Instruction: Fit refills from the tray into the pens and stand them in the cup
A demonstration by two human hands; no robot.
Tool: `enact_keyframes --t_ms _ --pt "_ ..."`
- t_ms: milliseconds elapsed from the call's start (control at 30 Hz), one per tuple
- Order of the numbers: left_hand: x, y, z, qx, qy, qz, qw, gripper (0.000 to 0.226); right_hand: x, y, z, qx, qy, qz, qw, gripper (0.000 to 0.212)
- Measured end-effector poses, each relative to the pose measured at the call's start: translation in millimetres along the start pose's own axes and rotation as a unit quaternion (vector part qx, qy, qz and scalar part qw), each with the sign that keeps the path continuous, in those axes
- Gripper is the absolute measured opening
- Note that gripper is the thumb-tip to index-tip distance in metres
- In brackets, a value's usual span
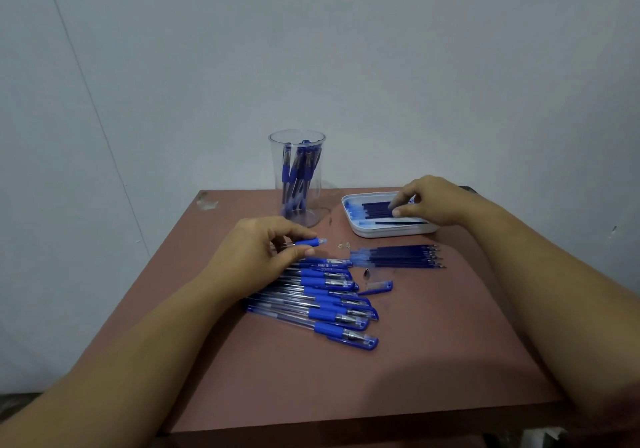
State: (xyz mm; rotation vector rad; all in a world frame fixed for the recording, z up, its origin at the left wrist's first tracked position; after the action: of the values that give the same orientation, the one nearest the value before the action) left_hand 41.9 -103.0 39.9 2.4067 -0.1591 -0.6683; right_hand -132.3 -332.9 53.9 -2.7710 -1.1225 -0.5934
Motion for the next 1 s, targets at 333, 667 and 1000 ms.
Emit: enact_keyframes --t_ms 333,667,1000 --pt "4.2 1.3 1.4 0.009 -0.012 -0.018 1.0 0.023 3.7 9.3 14.1 0.047 -0.051 0.025 0.997 0.008" --pt "7.5 1.4 1.4 0.006 -0.004 -0.036 0.999 0.02 68.0 -46.2 -19.8 -0.044 0.078 -0.11 0.99 0.004" --pt "10.6 0.8 -1.2 -0.013 -0.013 -0.043 0.999 0.017 58.8 -65.5 21.3 -0.028 0.185 -0.116 0.975 0.014"
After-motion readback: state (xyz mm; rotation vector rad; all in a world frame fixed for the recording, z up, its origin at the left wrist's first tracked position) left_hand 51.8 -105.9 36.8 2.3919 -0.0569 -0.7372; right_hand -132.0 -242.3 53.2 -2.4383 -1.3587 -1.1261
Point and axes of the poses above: each hand's wrist, its own y-axis towards the middle knuckle, its own z-axis out of the palm, x = y × z, the point moved 7 cm from there along y, towards the middle knuckle, and after that the axes turned 4 degrees about z, right-handed, at the moved point
